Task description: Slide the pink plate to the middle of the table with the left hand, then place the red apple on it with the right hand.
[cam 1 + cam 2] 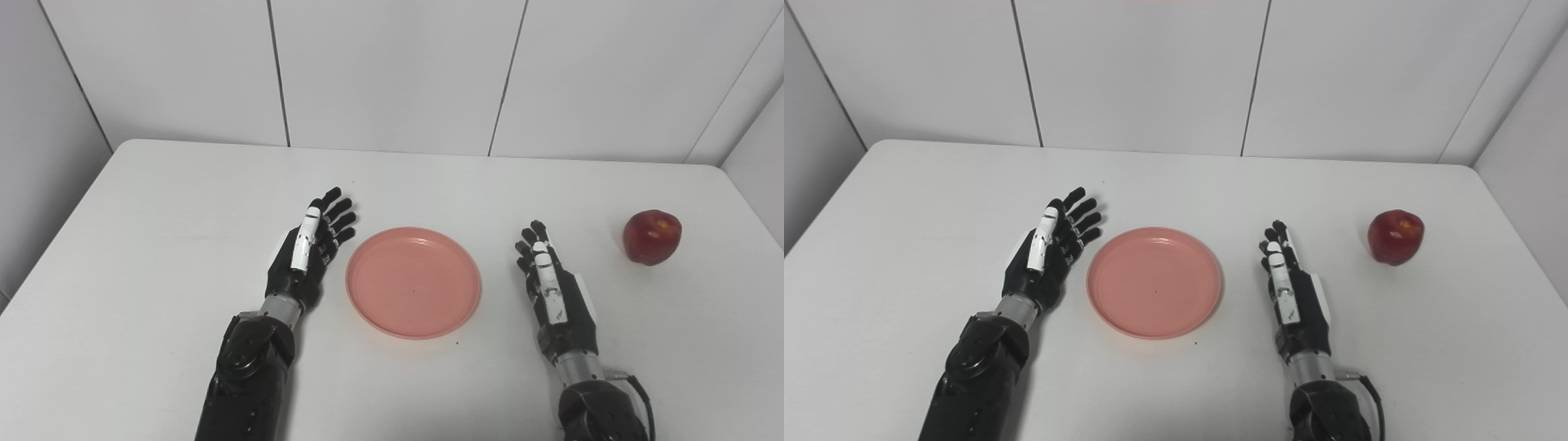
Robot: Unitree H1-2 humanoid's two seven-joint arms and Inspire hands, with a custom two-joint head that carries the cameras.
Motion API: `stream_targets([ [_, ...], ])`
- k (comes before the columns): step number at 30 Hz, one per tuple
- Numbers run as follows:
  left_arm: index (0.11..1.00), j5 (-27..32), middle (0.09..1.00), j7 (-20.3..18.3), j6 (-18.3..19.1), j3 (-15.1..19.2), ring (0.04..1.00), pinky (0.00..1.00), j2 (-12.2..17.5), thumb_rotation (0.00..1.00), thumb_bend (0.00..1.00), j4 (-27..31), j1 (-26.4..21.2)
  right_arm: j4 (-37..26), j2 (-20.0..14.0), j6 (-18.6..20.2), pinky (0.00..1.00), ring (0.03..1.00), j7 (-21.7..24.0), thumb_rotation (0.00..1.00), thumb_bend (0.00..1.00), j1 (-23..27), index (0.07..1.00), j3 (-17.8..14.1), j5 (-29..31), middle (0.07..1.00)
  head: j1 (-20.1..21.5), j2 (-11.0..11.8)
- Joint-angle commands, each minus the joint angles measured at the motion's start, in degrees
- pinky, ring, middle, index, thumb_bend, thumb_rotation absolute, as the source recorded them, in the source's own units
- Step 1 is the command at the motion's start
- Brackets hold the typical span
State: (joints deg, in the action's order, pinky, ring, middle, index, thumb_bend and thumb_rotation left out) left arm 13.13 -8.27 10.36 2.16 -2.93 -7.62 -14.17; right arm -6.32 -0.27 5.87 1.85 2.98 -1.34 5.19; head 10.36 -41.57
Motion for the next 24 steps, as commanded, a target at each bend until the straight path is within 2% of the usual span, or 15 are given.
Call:
stream_targets([
  [1,0.898,0.8,0.911,-0.3,-0.3,0.4,0.901,0.9,0.2,1.0,0.34,-0.4,-0.2,-3.1,-0.6,0.3,1.0,0.953,-0.5,0.84,0.65,2.6,0.969,-0.5,-0.6,0.962,0.0,0.0],
  [4,0.897,1.5,0.908,-0.6,-0.6,0.8,0.897,0.9,0.4,1.0,0.34,-1.1,-0.3,-5.1,-1.1,2.0,0.97,0.942,-1.7,0.8,0.67,3.2,0.953,-0.9,-2.1,0.954,1.8,0.4],
  [8,0.9,2.7,0.916,-1.6,-1.4,1.4,0.908,0.92,0.8,1.0,0.34,-2.5,-0.5,-7.5,-2.1,4.0,1.0,0.947,-2.6,0.8,0.75,4.3,0.973,-1.7,-3.7,0.957,3.9,0.4],
  [11,0.901,3.5,0.919,-2.2,-1.9,1.8,0.914,0.92,0.9,1.0,0.34,-3.7,-0.7,-8.9,-2.9,4.9,0.97,0.938,-3.4,0.78,0.75,5.4,0.964,-2.5,-4.8,0.942,5.1,0.6],
  [16,0.898,3.8,0.911,-2.3,-2.2,2.0,0.907,0.92,0.8,1.0,0.35,-4.5,-0.8,-11.0,-4.0,6.5,0.88,0.906,-4.1,0.71,0.74,6.7,0.932,-3.0,-7.2,0.93,6.5,1.1],
  [20,0.891,4.2,0.905,-2.5,-2.8,2.2,0.901,0.91,1.0,1.0,0.35,-5.2,-0.8,-13.5,-4.9,9.0,0.88,0.919,-4.3,0.72,0.77,7.3,0.921,-2.9,-9.8,0.931,8.4,1.5],
  [24,0.896,4.8,0.911,-3.2,-3.7,2.5,0.909,0.92,1.4,1.0,0.35,-6.3,-1.1,-14.9,-5.8,9.9,0.86,0.915,-4.7,0.65,0.76,8.3,0.905,-3.1,-12.1,0.927,10.0,1.8],
])
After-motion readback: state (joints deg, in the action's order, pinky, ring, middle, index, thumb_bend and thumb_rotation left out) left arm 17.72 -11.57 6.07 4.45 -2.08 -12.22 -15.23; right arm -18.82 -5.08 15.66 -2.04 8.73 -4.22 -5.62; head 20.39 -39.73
